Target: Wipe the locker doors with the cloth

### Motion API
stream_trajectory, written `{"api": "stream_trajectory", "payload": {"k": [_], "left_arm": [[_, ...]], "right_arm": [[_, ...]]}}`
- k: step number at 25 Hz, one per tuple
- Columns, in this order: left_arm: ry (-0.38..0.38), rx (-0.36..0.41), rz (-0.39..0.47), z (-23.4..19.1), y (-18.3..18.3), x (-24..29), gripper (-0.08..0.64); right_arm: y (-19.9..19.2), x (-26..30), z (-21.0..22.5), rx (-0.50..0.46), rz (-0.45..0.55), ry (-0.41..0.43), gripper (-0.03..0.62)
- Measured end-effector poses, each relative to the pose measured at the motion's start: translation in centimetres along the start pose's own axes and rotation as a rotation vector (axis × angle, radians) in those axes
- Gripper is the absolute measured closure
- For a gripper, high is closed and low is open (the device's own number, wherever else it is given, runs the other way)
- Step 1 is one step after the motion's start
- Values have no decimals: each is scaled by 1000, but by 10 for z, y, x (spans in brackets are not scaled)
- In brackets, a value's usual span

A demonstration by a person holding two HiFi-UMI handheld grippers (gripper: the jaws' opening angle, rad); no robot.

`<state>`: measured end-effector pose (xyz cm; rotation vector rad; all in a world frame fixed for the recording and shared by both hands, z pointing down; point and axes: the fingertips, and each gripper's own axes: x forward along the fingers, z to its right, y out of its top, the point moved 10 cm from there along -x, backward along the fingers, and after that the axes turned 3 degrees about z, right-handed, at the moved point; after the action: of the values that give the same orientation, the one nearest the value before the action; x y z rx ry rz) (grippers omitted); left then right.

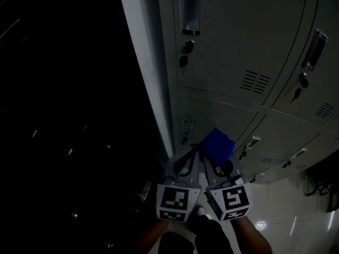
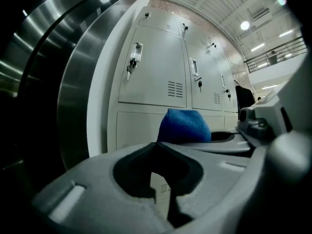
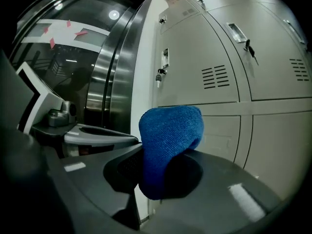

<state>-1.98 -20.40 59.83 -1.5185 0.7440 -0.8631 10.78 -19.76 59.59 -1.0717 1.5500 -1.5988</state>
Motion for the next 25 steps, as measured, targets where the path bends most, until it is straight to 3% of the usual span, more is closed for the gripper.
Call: {"api": "stream_trajectory", "payload": {"k": [12,25], "left_arm": [[65,14,16,18,100,-79,555],[74,37,-1,43,119,-129,555]], "right_arm": [[95,-55,-45,58,2,30,525],[124,-105,-68,33,32,8,525]]}}
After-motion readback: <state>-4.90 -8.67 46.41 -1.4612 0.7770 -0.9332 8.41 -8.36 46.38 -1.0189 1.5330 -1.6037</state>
